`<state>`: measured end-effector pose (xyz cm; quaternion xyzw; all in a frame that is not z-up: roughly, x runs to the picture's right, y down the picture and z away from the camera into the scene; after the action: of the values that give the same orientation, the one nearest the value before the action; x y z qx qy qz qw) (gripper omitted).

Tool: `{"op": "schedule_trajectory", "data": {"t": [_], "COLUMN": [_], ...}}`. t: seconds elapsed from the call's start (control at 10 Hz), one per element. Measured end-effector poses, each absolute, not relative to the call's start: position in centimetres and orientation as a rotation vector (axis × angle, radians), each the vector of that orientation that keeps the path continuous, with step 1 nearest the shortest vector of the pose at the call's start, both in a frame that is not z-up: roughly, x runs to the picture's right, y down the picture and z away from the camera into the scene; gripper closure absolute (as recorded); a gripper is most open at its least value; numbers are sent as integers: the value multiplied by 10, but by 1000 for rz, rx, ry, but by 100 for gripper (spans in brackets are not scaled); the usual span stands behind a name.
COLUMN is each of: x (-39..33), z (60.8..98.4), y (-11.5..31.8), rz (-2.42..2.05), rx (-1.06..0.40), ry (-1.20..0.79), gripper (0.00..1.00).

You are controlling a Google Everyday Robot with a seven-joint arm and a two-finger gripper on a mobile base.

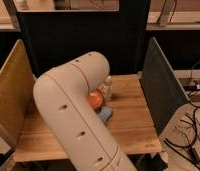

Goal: Place the eraser on the white sponge

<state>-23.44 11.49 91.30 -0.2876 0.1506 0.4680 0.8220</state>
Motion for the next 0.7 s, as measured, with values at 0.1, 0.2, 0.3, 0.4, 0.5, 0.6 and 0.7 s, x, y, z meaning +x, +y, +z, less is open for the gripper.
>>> {"op": "schedule_trajectory", "data": {"t": [0.1,0.2,0.3,0.4,0.5,0.6,0.7], "x": [-233,-231,-230,-227,-224,-223,-220], "z": [913,914,915,914,911,906,901], "y": [115,118,119,119,114,107,100], "rz": [1000,1003,1003,1007,1010,1018,1027], "rx": [-609,-606,-603,-592,-574,-560,-546], "ry": [322,324,326,325,313,292,272], "gripper": [64,75,82,93,99,100,100]}}
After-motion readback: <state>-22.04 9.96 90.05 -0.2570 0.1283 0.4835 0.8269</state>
